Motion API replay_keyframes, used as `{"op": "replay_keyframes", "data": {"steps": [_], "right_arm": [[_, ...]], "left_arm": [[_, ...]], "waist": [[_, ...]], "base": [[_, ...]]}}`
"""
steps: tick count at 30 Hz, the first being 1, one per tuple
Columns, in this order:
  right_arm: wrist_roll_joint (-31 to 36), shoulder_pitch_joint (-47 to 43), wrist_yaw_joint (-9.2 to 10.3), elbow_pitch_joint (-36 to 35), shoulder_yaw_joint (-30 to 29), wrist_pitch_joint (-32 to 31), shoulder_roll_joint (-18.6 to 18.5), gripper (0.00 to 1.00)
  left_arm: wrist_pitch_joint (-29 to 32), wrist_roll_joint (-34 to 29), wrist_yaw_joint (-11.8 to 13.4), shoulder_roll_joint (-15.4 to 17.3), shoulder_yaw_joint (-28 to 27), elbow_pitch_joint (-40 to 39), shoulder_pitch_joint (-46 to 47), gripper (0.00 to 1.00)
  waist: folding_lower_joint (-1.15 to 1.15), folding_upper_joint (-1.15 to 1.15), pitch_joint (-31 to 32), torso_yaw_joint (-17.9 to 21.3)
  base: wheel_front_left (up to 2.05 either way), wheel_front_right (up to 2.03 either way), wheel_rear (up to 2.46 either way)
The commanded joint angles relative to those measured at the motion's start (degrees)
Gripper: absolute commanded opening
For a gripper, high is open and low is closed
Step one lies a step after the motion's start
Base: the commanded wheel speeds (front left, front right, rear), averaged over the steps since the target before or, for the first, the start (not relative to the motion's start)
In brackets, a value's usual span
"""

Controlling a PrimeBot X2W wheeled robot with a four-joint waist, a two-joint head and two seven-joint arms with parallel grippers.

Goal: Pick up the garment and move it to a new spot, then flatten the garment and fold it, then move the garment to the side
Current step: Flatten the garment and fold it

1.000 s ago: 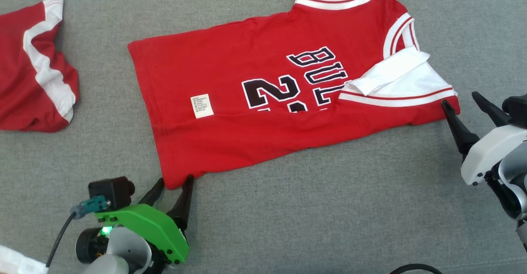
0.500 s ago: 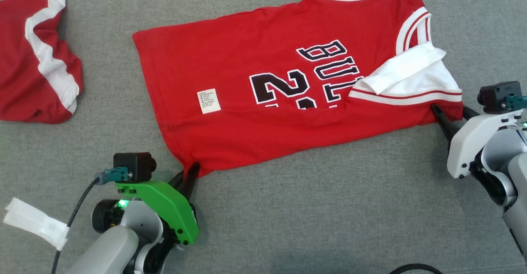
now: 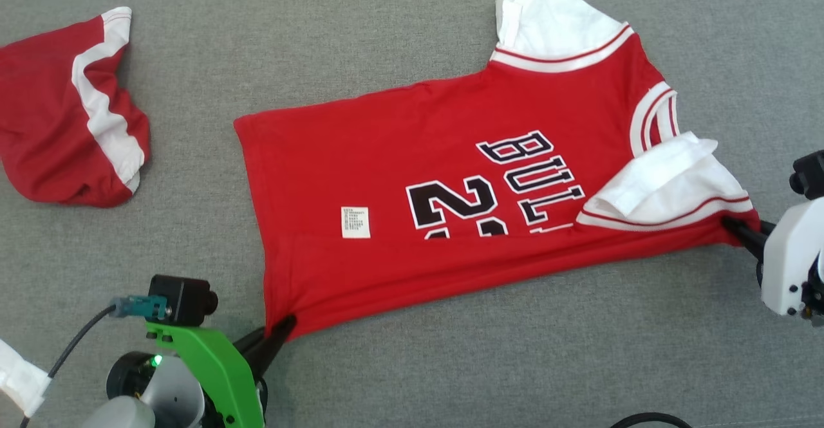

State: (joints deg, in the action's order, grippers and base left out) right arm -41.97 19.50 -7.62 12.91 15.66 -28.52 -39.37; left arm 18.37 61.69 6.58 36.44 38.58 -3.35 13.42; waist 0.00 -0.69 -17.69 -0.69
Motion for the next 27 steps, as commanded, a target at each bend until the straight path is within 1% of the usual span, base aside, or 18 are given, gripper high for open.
{"op": "replay_keyframes", "data": {"steps": [1,3,5,8,9,10,11,12,14,17,20,23,24,27], "right_arm": [[-1.26,-2.4,0.24,-1.09,-0.88,-1.45,-1.56,0.0],[-3.07,-5.57,0.23,-4.25,-1.84,-3.47,-2.81,0.0],[-4.14,-8.37,0.22,-6.71,-2.94,-4.41,-2.63,0.0],[-2.95,-11.55,0.2,-7.95,-3.83,-4.23,-1.44,0.0],[-2.22,-12.2,0.19,-8.14,-3.84,-4.04,-0.74,0.0],[-1.52,-12.32,0.19,-8.28,-4.08,-3.34,0.12,0.07],[-0.89,-12.31,0.18,-8.31,-4.38,-2.53,0.98,0.96],[-0.59,-12.37,0.17,-8.52,-4.45,-1.87,1.74,1.0],[-0.12,-12.94,0.17,-9.33,-5.27,-0.79,1.91,1.0],[0.34,-13.87,0.18,-12.74,-8.31,-0.14,-0.2,1.0],[-0.06,-12.02,0.15,-17.3,-12.34,0.0,-1.91,1.0],[1.82,-6.41,0.15,-19.6,-15.26,-0.79,-2.24,1.0],[1.82,-6.41,0.15,-19.6,-15.26,-0.79,-2.24,1.0],[5.43,3.4,0.13,-18.24,-14.8,-1.02,-0.66,1.0]], "left_arm": [[0.29,0.81,0.66,1.32,-0.45,-1.03,-1.83,0.0],[0.42,0.94,1.24,2.52,-0.06,-3.55,-3.97,0.0],[0.31,0.91,1.92,2.96,0.63,-4.78,-6.11,0.0],[-0.79,0.09,3.05,2.0,1.3,-4.78,-7.67,0.0],[-1.38,0.12,3.43,1.13,1.32,-4.56,-7.91,0.03],[-2.22,0.03,4.11,0.39,1.01,-4.27,-8.02,0.55],[-3.02,-0.61,4.62,-0.02,0.96,-4.01,-7.99,1.0],[-3.69,-1.24,4.93,-0.33,1.13,-3.79,-7.91,1.0],[-5.12,-2.55,5.69,-1.02,1.14,-3.96,-7.98,1.0],[-6.69,-4.46,6.74,0.3,0.75,-6.2,-8.08,1.0],[-7.3,-5.79,7.78,1.64,-0.94,-9.19,-5.94,1.0],[-6.24,-7.9,8.51,1.29,-2.03,-9.3,0.01,1.0],[-6.24,-7.9,8.51,1.29,-2.03,-9.3,0.01,1.0],[-4.51,-9.46,7.98,-1.78,-1.92,-5.6,8.15,1.0]], "waist": [[0.0,0.69,0.42,0.4],[0.0,0.69,0.39,0.59],[0.0,0.69,0.02,0.85],[0.0,0.69,-0.59,0.9],[0.0,0.69,-0.76,0.8],[0.0,0.69,-0.91,0.7],[0.0,0.69,-1.05,0.65],[0.0,0.69,-1.15,0.58],[0.0,0.69,-1.32,0.11],[0.0,0.69,-1.87,-0.67],[0.0,0.69,-3.73,-1.33],[0.0,0.69,-6.96,-2.69],[0.0,0.69,-6.96,-2.69],[0.0,0.69,-11.42,-4.02]], "base": [[0.0,0.0,0.0],[0.0,0.0,0.0],[0.0,0.0,0.0],[0.0,0.0,0.0],[0.0,0.0,0.0],[0.0,0.0,0.0],[0.0,0.0,0.0],[0.0,0.0,0.0],[0.0,0.0,0.0],[0.0,0.0,0.0],[0.0,0.0,0.0],[0.0,0.0,0.0],[0.0,0.0,0.0],[0.0,0.0,0.0]]}}
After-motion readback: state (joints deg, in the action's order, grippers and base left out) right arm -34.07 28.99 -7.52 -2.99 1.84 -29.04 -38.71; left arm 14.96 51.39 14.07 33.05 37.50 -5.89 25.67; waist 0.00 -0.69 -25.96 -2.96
